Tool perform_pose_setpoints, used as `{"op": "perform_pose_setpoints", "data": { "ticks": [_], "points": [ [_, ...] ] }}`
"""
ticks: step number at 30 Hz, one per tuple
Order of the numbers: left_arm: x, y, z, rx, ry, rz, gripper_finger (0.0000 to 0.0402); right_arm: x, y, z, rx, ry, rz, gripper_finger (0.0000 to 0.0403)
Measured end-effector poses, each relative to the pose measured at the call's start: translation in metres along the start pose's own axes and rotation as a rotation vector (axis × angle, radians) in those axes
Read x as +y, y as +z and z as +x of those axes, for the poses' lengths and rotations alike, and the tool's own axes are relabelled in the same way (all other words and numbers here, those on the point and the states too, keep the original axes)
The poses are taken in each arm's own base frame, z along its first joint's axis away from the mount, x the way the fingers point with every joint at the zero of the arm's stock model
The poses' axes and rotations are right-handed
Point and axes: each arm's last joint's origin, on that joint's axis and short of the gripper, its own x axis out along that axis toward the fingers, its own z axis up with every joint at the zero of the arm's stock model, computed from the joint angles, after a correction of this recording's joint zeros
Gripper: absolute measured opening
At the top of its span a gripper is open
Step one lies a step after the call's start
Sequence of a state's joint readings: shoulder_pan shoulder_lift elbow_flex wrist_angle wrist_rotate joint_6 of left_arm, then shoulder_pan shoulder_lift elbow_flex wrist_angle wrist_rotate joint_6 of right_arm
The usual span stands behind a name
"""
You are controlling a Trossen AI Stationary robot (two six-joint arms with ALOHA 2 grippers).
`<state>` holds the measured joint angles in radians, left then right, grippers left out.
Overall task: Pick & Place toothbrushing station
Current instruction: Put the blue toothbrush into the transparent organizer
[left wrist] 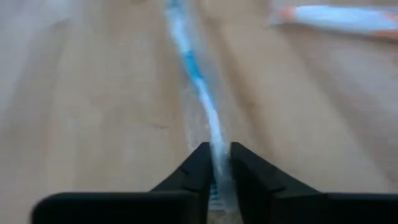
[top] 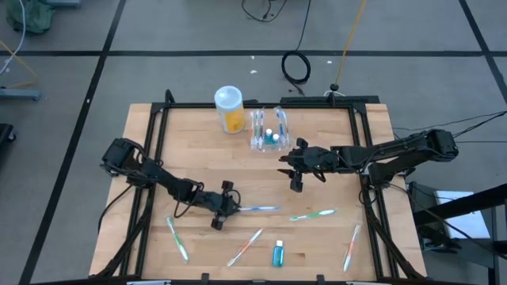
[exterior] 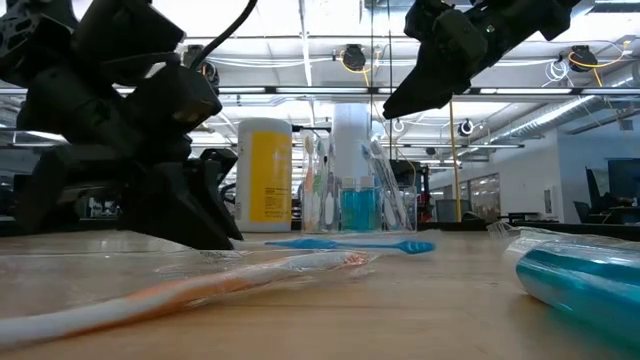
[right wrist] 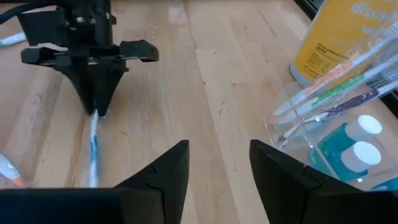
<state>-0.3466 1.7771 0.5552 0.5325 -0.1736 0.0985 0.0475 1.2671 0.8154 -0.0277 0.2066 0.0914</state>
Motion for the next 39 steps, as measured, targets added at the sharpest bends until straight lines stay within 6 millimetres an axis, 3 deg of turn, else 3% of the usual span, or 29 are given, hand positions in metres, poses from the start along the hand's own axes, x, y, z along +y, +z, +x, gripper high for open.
{"op": "perform_pose_setpoints", "data": {
  "ticks": [5, 9, 14, 18, 22, 26, 31, 35, 39],
  "points": [
    [0.005, 0.0, 0.0, 0.005, 0.131, 0.001, 0.001, 0.0, 0.0, 0.0, 0.0, 0.0, -0.005, 0.0161],
    [0.009, 0.005, -0.004, -0.014, 0.233, 0.001, 0.0024, 0.0, 0.0, 0.0, -0.001, 0.0, -0.005, 0.016],
    [0.024, 0.034, -0.024, -0.058, 0.276, 0.073, 0.0032, 0.0, 0.0, 0.0, -0.001, 0.0, -0.005, 0.016],
    [0.041, 0.066, -0.05, 0.021, 0.371, 0.24, 0.0008, 0.0, 0.0, 0.0, 0.0, 0.0, -0.006, 0.016],
    [0.062, 0.097, -0.077, 0.224, 0.51, 0.429, 0.0011, 0.001, -0.002, 0.0, 0.023, 0.011, -0.012, 0.0159],
    [0.085, 0.123, -0.097, 0.405, 0.498, 0.635, 0.0012, 0.002, -0.01, -0.001, 0.104, 0.05, -0.027, 0.0158],
    [0.116, 0.135, -0.105, 0.583, 0.452, 0.951, 0.0007, 0.0, -0.021, -0.003, 0.217, 0.037, -0.048, 0.016],
    [0.138, 0.132, -0.11, 0.735, 0.37, 1.269, 0.0012, 0.0, -0.023, -0.003, 0.236, 0.035, -0.052, 0.0157],
    [0.156, 0.125, -0.112, 0.83, 0.325, 1.371, 0.0003, 0.0, -0.022, -0.003, 0.229, 0.035, -0.053, 0.0156]
  ]
}}
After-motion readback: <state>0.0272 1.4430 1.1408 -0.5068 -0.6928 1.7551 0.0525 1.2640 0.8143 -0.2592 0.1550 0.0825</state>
